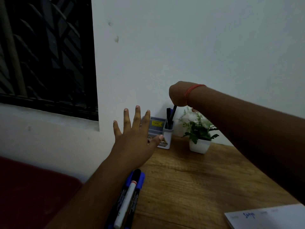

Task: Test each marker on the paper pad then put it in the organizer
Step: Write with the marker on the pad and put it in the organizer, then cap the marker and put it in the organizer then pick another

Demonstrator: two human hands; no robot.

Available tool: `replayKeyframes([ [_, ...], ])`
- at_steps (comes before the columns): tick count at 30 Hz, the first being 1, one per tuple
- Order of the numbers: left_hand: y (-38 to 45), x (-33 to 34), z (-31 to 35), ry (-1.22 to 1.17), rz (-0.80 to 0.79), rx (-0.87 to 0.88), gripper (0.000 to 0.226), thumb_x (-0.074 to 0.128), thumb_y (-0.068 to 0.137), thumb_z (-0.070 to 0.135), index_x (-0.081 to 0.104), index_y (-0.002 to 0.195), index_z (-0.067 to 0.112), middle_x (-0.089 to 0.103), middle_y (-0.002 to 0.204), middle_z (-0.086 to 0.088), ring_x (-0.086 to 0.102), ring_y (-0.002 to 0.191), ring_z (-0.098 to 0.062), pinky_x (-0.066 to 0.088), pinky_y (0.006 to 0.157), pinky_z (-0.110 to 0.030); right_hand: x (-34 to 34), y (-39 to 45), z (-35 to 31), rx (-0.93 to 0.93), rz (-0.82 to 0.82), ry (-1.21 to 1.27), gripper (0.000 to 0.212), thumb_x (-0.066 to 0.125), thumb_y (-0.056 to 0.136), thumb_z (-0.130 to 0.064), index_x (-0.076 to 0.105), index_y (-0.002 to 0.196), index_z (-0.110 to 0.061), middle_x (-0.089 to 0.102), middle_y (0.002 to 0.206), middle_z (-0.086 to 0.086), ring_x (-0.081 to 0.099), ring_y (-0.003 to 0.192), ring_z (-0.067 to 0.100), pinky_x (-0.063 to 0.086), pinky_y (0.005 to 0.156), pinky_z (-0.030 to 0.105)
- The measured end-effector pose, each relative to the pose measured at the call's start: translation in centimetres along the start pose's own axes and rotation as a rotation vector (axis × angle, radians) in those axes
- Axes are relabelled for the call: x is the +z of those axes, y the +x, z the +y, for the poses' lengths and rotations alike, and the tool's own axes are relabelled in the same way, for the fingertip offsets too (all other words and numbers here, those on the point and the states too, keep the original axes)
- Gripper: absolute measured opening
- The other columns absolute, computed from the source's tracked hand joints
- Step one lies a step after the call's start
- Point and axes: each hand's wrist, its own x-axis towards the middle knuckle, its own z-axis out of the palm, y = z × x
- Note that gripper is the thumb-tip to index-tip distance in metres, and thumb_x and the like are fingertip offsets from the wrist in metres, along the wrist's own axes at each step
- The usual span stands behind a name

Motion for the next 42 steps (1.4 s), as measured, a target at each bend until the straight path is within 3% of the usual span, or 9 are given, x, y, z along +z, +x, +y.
replayKeyframes([
  [3,-0.1,0.0,0.0,0.004,-0.020,-0.006,0.082,-0.007,0.075,0.085,-0.040,0.135,0.041,-0.040,0.155,0.002,-0.035,0.143,-0.029,-0.005,0.116,-0.065,1.4,-0.1,-0.9,-0.003,-0.039,0.040,0.029,0.050,0.093,-0.001,0.047,0.065,-0.006,0.049,0.067,0.005,0.053,0.078,0.027,0.045,0.069,0.032],
  [6,-0.1,0.0,-0.1,0.004,-0.041,-0.022,0.087,0.000,0.076,0.084,-0.036,0.141,0.039,-0.039,0.156,0.002,-0.035,0.143,-0.029,-0.006,0.115,-0.065,2.7,0.3,-1.7,-0.036,-0.078,0.117,0.011,0.056,0.091,-0.001,0.066,0.094,0.001,0.063,0.087,0.013,0.055,0.079,0.027,0.045,0.068,0.031],
  [9,0.0,0.1,-0.4,0.017,-0.067,-0.031,0.089,0.004,0.077,0.082,-0.031,0.146,0.037,-0.037,0.157,0.001,-0.034,0.144,-0.030,-0.005,0.115,-0.066,3.7,0.5,-1.9,-0.024,-0.074,0.199,0.017,0.060,0.091,-0.002,0.059,0.108,-0.002,0.062,0.097,0.016,0.054,0.084,0.028,0.042,0.069,0.030],
  [18,0.1,0.1,-1.4,0.065,-0.237,-0.015,0.087,0.024,0.089,0.078,-0.023,0.150,0.038,-0.031,0.159,0.001,-0.034,0.143,-0.030,-0.008,0.115,-0.066,4.3,-0.7,-0.2,-0.026,0.251,0.406,0.045,0.054,0.084,0.012,0.046,0.126,-0.003,0.057,0.113,0.019,0.060,0.096,0.032,0.054,0.084,0.043],
  [23,-0.6,-1.6,-2.0,0.003,-0.493,0.145,0.067,0.048,0.094,0.060,0.015,0.152,0.050,-0.013,0.165,0.006,-0.024,0.148,-0.024,-0.010,0.116,-0.063,5.4,-5.4,0.7,-0.151,0.496,0.495,0.044,0.059,0.088,0.009,0.052,0.126,-0.012,0.059,0.114,0.008,0.060,0.093,0.019,0.050,0.078,0.030],
  [27,-1.0,-2.9,-2.8,-0.194,-0.640,0.212,0.043,0.067,0.090,0.034,0.057,0.129,0.049,0.029,0.157,0.009,0.020,0.146,-0.017,0.017,0.119,-0.054,7.4,-11.2,0.3,-0.218,0.483,0.536,0.036,0.065,0.091,-0.003,0.056,0.124,-0.016,0.061,0.114,0.003,0.061,0.092,0.016,0.052,0.076,0.030],
  [31,-1.4,-3.5,-3.0,-0.316,-0.758,0.226,0.040,0.070,0.085,0.015,0.069,0.118,0.039,0.044,0.145,0.009,0.040,0.131,-0.010,0.037,0.100,-0.025,9.2,-15.9,0.3,-0.216,0.375,0.579,0.036,0.065,0.092,-0.011,0.055,0.124,-0.023,0.060,0.112,-0.006,0.058,0.088,0.006,0.055,0.074,0.029],
  [36,-1.8,-3.3,-2.5,-0.339,-0.808,0.227,0.035,0.071,0.082,0.008,0.074,0.108,0.031,0.050,0.133,0.007,0.048,0.123,-0.012,0.045,0.104,-0.035,9.7,-20.0,1.1,-0.209,0.322,0.638,0.031,0.059,0.090,-0.027,0.051,0.119,-0.037,0.054,0.105,-0.020,0.060,0.080,0.001,0.047,0.062,0.016],
  [42,-1.9,-2.7,-2.6,-0.351,-0.791,0.185,0.031,0.072,0.078,0.012,0.076,0.094,0.038,0.051,0.126,0.012,0.050,0.117,-0.010,0.048,0.101,-0.041,10.0,-22.8,1.8,-0.214,0.307,0.634,0.034,0.047,0.088,-0.048,0.046,0.121,-0.044,0.054,0.107,-0.023,0.062,0.081,0.001,0.054,0.063,0.024],
])
